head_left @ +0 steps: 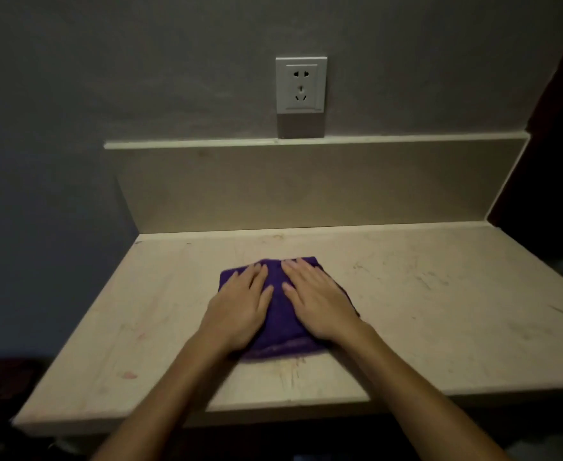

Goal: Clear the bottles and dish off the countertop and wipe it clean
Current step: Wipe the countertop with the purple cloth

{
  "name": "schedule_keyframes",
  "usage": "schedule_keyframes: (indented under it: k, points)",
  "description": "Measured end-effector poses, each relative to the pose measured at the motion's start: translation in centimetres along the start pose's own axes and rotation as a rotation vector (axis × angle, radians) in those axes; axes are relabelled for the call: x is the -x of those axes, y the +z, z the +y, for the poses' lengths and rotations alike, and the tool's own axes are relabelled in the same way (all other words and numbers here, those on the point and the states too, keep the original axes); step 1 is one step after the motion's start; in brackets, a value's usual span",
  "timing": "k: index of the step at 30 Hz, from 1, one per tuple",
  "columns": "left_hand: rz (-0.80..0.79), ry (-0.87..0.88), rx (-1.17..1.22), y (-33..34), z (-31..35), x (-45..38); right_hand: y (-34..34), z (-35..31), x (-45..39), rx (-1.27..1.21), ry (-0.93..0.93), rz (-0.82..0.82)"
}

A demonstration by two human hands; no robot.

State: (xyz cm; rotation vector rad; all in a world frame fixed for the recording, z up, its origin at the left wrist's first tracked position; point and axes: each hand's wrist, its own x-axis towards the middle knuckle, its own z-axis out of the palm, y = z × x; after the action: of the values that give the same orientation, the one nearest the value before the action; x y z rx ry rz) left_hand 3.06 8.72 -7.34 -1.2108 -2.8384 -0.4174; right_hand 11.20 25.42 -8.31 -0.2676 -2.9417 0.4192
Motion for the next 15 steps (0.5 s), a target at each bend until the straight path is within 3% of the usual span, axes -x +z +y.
schedule_keyframes:
  k: [4, 7, 12, 15]
  points:
    - [-0.024, -0.005, -0.053, 1.0, -2.2, -10.2, 0.7, 3.7, -9.0, 0.016, 0.068, 0.040]
    - [0.016, -0.002, -0.069, 1.8, -2.7, -12.9, 1.3, 5.2, -11.5, 0.059, 0.080, 0.083]
    - [0.024, -0.021, -0.057, 2.2, -2.3, -12.4, 0.3, 4.5, -9.9, 0.046, 0.083, 0.043]
    - [-0.016, 0.015, 0.012, 1.5, 0.3, -8.0, -0.8, 4.2, -4.5, 0.014, 0.061, 0.001]
